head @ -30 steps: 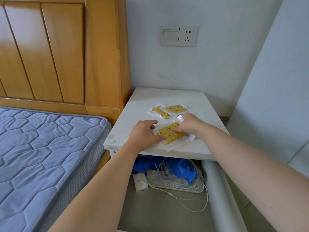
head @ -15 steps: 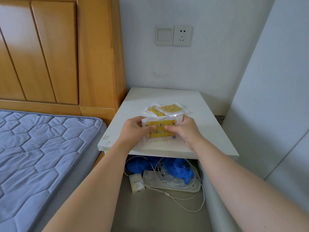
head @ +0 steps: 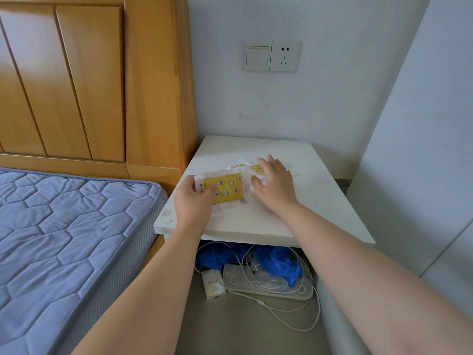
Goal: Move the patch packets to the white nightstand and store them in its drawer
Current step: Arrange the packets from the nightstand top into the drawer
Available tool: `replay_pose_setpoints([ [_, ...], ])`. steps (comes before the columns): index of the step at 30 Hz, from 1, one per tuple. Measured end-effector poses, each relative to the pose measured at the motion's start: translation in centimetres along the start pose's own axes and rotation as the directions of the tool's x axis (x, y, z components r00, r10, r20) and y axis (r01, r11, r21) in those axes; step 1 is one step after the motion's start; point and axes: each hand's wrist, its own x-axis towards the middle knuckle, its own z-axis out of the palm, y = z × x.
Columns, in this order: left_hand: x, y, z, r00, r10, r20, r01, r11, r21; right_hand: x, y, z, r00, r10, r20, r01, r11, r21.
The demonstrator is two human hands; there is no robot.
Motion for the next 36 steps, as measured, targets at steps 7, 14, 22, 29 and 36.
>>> replay_pose_setpoints([
  [7,0.0,0.2,0.0,1.0,-0.009,0.01,0.009,0.998,0.054,-0.6,0.0,-0.3,0.964,-0.017,0.267,0.086,0.965,-0.249],
  [14,0.0,0.2,0.1,0.999,-0.021,0.025,0.019,0.998,0.066,-3.7,0.7,-3.1,0.98,-0.093,0.178,0.097,0.995,-0.015],
  [22,0.4,-0.1,0.2,0.999,-0.045,0.008,0.044,0.995,0.086,1.3,2.0,-5.8,0.869,0.142,0.475,-0.04,0.975,-0.217],
  [29,0.3,0.1,0.1,0.992,-0.073,-0.107,0.07,0.997,-0.039,2.8,1.7,-6.8,0.847,0.346,0.403,-0.226,0.921,-0.316],
  [36,0.2,-0.1,0.3,0.992,-0.049,-0.114,0.047,0.999,-0.023,4.6,0.6,-6.1,0.794,0.497,0.35,-0.6,0.731,0.324],
])
